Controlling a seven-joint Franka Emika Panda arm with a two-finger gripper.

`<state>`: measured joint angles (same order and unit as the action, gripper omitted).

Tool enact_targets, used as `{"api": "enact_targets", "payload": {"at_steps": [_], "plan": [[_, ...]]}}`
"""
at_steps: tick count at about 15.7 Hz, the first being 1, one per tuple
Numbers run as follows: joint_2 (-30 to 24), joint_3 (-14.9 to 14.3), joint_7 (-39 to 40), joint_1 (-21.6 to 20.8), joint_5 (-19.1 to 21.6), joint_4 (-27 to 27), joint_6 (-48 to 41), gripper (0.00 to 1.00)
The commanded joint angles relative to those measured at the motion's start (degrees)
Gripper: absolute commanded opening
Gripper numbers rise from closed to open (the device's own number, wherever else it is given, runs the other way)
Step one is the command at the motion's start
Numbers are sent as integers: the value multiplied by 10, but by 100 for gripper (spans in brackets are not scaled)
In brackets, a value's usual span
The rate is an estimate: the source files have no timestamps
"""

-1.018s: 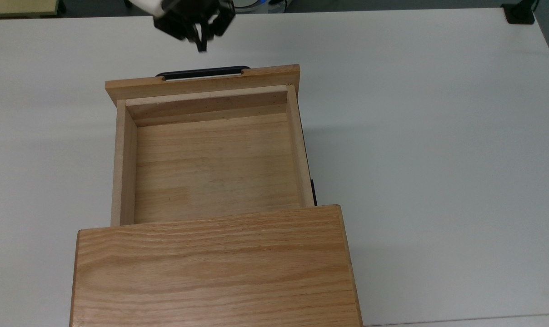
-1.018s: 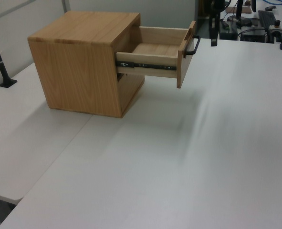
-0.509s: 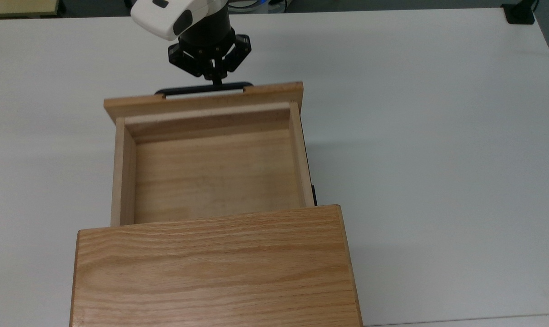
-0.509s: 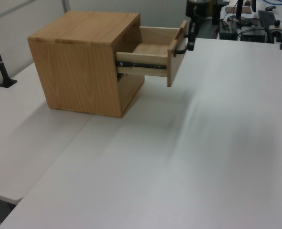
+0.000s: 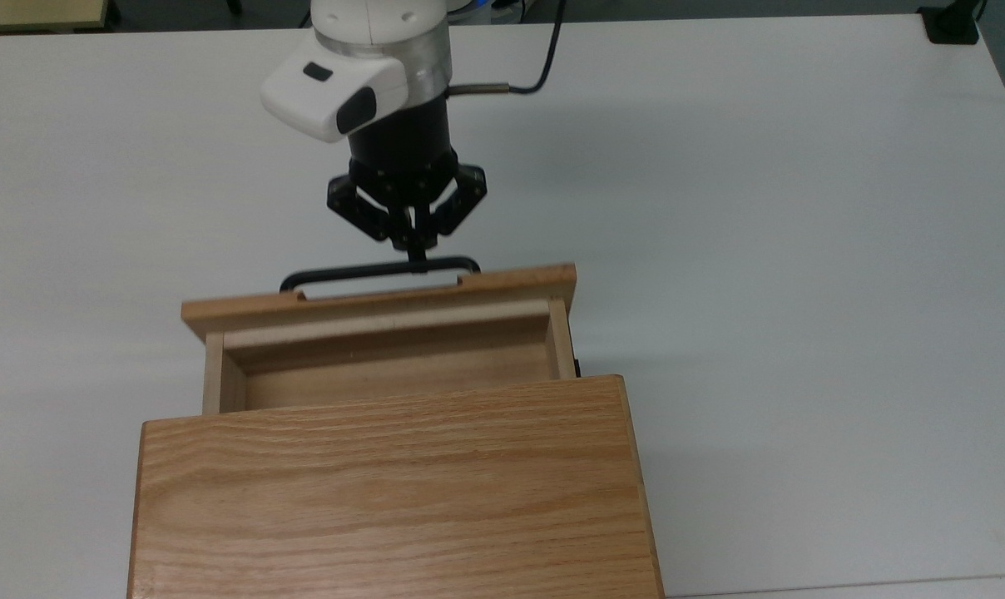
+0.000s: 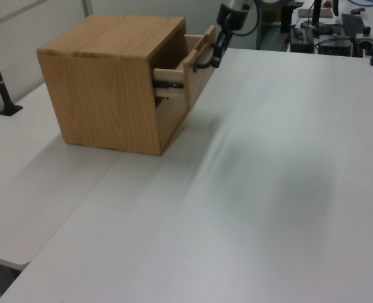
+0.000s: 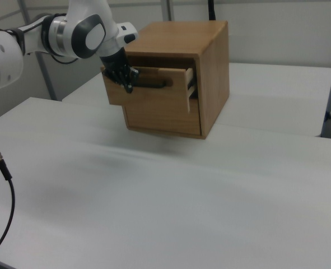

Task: Close the drawer by sliding it
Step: 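Push the drawer front into the cabinet with the gripper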

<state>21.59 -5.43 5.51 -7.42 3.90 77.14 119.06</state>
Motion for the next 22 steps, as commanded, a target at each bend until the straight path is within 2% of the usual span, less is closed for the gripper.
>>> {"api": "enact_targets", "payload": {"at_steps": [1, 3, 5, 12, 14, 17, 19, 21, 22], "plan": [[41, -11, -42, -23, 2, -38, 79, 0], [57, -12, -59, -27, 0, -41, 121, 0], [82, -13, -79, -29, -1, -72, 143, 0], [125, -63, -119, -64, -1, -85, 263, 0], [124, -70, -122, -67, -2, -81, 274, 0], [76, -66, -119, -67, -3, -32, 261, 1], [16, -61, -118, -64, -1, 41, 207, 5], [-39, -58, -112, -62, 1, 86, 128, 16], [-64, -57, -110, -61, 1, 103, 77, 26]]}}
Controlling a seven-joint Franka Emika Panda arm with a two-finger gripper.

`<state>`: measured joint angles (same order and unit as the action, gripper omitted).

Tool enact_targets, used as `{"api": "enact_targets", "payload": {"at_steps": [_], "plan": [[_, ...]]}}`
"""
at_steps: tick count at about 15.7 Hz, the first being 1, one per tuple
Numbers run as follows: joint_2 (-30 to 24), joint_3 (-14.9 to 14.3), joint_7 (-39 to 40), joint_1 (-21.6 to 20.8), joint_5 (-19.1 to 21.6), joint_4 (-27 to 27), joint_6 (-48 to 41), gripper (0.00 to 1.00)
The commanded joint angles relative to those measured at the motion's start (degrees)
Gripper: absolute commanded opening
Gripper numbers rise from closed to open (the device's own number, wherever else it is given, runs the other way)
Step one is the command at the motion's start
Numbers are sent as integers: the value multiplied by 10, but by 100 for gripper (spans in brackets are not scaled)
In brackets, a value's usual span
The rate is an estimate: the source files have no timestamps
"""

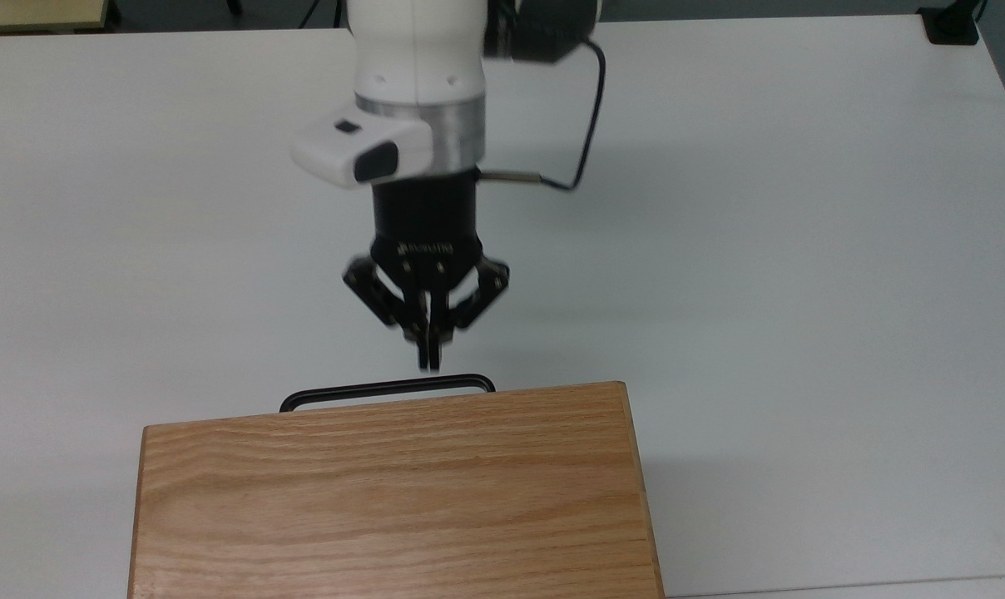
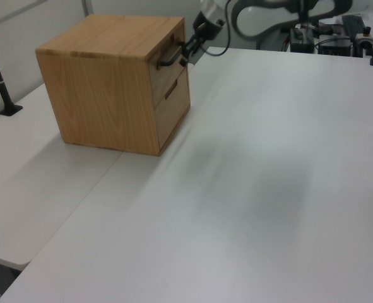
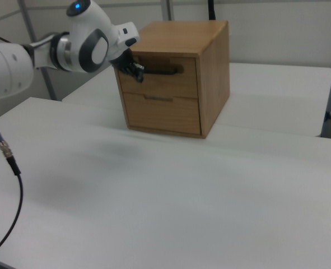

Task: Close the drawer by sliding it

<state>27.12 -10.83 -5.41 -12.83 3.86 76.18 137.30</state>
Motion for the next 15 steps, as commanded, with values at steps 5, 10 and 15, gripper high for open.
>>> {"api": "enact_targets", "payload": {"at_steps": [5, 10, 15], "plan": [[-225, -3, 0, 3, 2, 182, -295, 100], [-276, -3, 1, 28, 0, 197, -377, 100], [-273, -6, 0, 28, -4, 185, -419, 100]]}}
